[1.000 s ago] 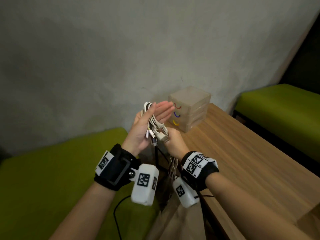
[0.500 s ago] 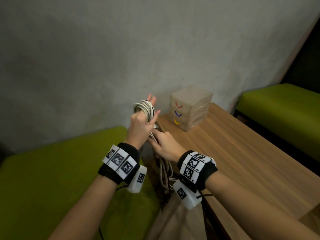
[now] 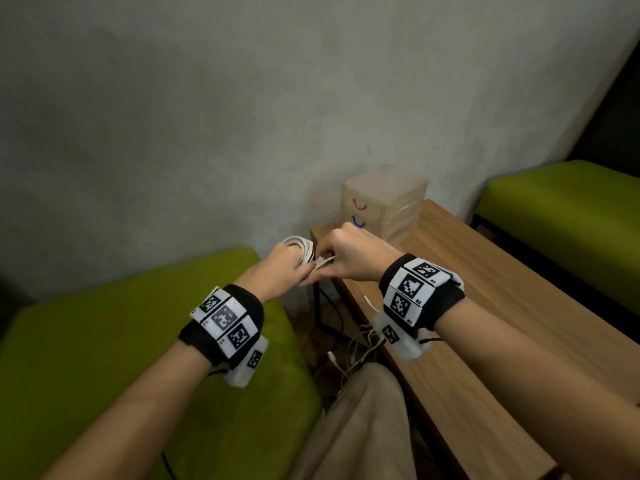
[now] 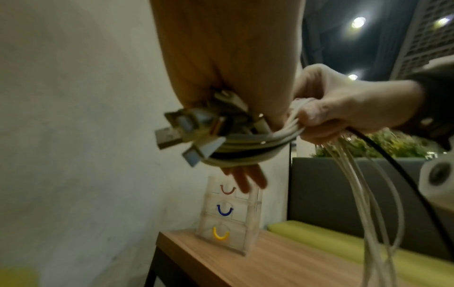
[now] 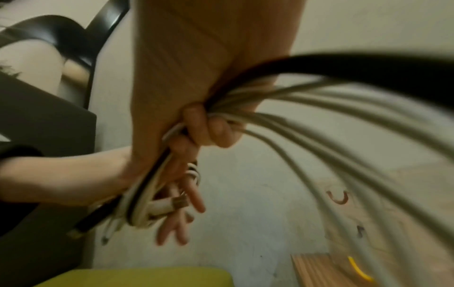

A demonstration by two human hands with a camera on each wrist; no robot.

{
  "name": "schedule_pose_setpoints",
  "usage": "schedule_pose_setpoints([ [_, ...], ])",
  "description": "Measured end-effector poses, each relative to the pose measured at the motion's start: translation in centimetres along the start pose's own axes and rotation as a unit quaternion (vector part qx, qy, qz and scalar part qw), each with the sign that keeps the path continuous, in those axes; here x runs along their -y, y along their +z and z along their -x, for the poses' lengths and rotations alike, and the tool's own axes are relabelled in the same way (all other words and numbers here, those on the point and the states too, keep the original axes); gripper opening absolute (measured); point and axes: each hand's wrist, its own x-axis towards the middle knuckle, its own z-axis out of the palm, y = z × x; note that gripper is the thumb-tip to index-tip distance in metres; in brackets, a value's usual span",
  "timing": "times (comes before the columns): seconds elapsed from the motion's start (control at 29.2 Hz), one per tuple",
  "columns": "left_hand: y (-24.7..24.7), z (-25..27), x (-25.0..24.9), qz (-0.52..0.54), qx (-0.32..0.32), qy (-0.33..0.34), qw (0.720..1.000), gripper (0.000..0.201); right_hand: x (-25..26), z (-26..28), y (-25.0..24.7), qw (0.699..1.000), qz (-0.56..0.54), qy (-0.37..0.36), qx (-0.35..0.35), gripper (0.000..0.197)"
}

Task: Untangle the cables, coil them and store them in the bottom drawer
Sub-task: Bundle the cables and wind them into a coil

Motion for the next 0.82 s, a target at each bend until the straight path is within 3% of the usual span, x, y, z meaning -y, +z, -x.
schedule_pose_setpoints([
  [0.1,-0.2,1.0,0.3,0.141,0.023,0.007,0.990,0.048,-0.3,0.2,-0.6,0.998,-0.024,-0.033,-0.042,0.038],
  [0.17,0.0,1.7,0.2,0.249,0.059,-0.004,0.967,0.059,0.0,0.3,-0.7,0.996,-0.030,-0.053,-0.062,0.035],
  [0.21,0.1,1.9,0.0,0.314,0.095,-0.005,0.944,0.066,0.2,0.3,-0.6,0.995,-0.042,-0.062,-0.067,0.034],
  [0.27,0.4,2.3,-0.7,0.470,0.162,-0.002,0.868,0.084,0.5,0.1,-0.5,0.991,-0.077,-0.071,-0.084,0.039],
  [0.34,0.6,2.5,-1.3,0.584,0.188,-0.010,0.789,0.092,0.8,-0.3,-0.4,0.985,-0.122,-0.063,-0.109,0.047],
  [0.41,0.6,2.6,-1.7,0.638,0.199,0.006,0.744,0.093,0.7,-0.6,-0.3,0.973,-0.180,-0.042,-0.140,0.052],
  [0.48,0.3,2.4,-1.9,0.614,0.188,0.046,0.765,0.085,0.7,-0.7,0.1,0.956,-0.245,-0.013,-0.162,0.053],
  [0.55,0.0,2.2,-2.0,0.568,0.160,0.066,0.805,0.061,0.6,-0.9,1.0,0.936,-0.303,0.021,-0.176,0.050],
  [0.58,0.1,2.2,-2.1,0.568,0.150,0.066,0.807,0.050,0.5,-1.0,1.5,0.926,-0.329,0.044,-0.180,0.050],
  [0.65,0.1,2.3,-2.5,0.616,0.139,0.055,0.773,0.035,-0.1,-1.2,2.7,0.912,-0.357,0.099,-0.177,0.052],
  [0.68,0.0,2.3,-2.6,0.655,0.133,0.047,0.743,0.032,-0.5,-1.3,3.3,0.910,-0.358,0.127,-0.166,0.058],
  [0.75,-0.6,1.8,-2.5,0.721,0.089,0.030,0.687,0.046,-1.0,-0.9,4.7,0.917,-0.331,0.163,-0.152,0.071],
  [0.82,-1.6,0.8,-2.3,0.755,0.030,0.031,0.654,0.044,-0.6,0.0,5.6,0.935,-0.287,0.138,-0.156,0.060],
])
